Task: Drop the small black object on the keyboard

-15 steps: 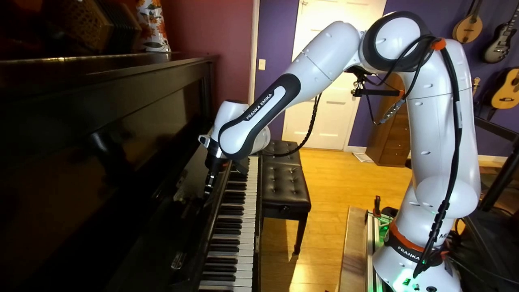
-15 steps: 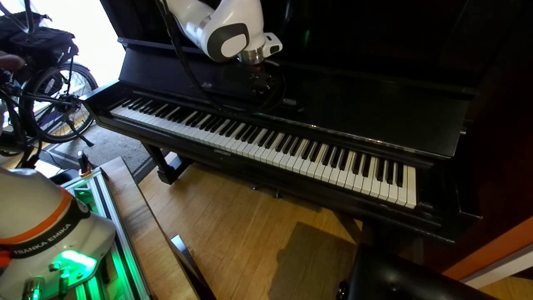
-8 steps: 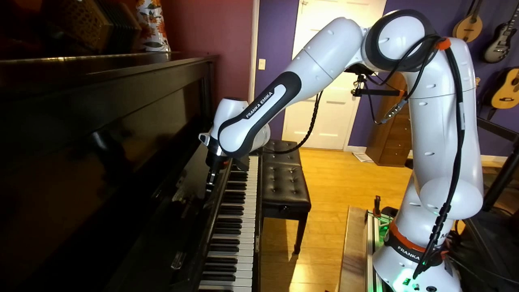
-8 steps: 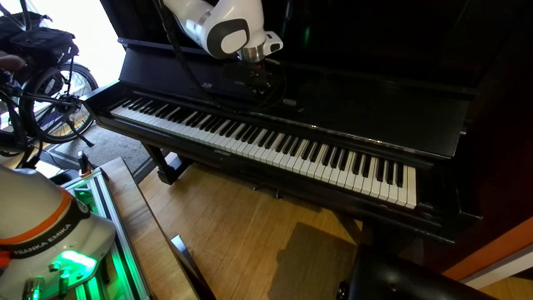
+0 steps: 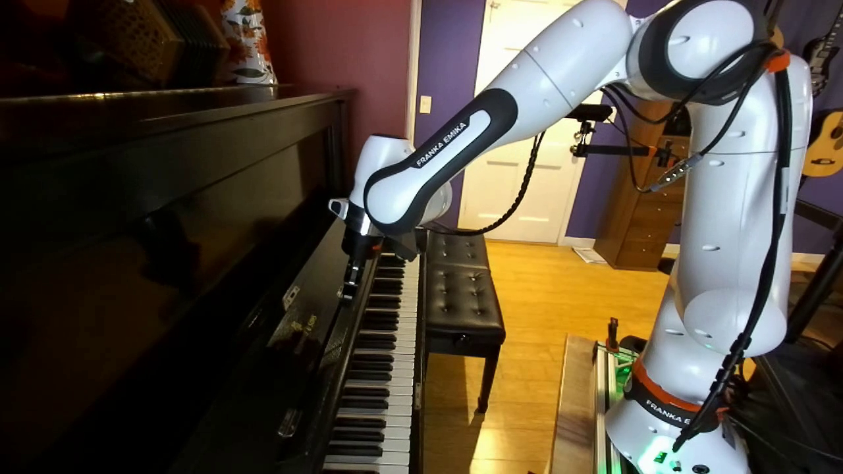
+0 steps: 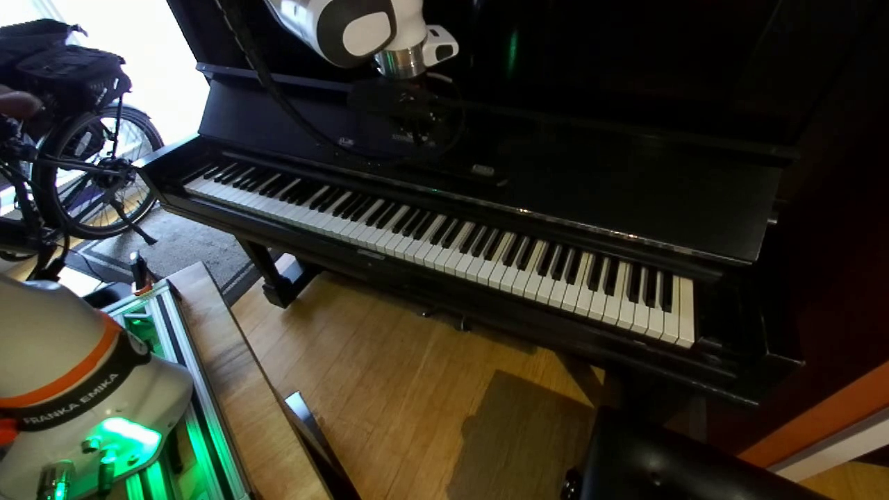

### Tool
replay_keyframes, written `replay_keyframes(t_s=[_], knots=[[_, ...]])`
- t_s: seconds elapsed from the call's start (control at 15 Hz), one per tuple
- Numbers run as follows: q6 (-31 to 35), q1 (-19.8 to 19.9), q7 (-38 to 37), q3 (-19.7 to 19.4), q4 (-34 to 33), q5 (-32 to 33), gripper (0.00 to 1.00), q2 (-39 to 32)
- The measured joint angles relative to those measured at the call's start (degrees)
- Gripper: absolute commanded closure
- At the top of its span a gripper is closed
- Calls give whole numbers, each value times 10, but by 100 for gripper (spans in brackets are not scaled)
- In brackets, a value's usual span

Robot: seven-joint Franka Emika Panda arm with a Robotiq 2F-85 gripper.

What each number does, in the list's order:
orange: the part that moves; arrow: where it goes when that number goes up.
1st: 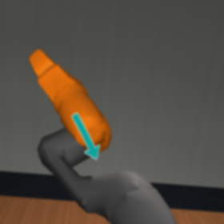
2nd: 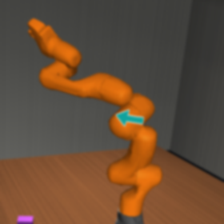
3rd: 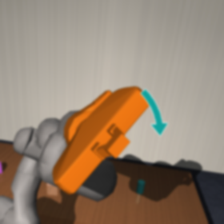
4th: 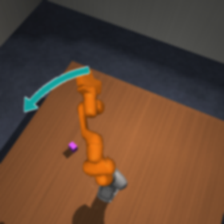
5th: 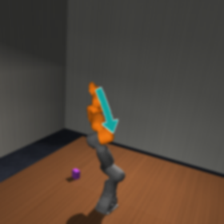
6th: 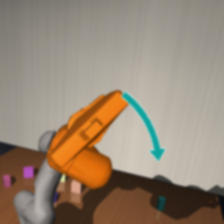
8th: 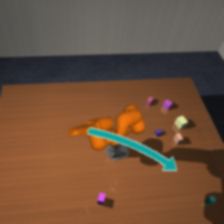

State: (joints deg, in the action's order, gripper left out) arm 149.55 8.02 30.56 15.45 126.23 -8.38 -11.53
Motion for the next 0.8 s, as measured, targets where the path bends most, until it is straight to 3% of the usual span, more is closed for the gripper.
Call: replay_keyframes(t_s=[0.53, 0.8], knots=[[-84, -52, -5, -55, 104, 4, 1, 153], [-86, -82, -16, -77, 182, 20, 0, 253]])
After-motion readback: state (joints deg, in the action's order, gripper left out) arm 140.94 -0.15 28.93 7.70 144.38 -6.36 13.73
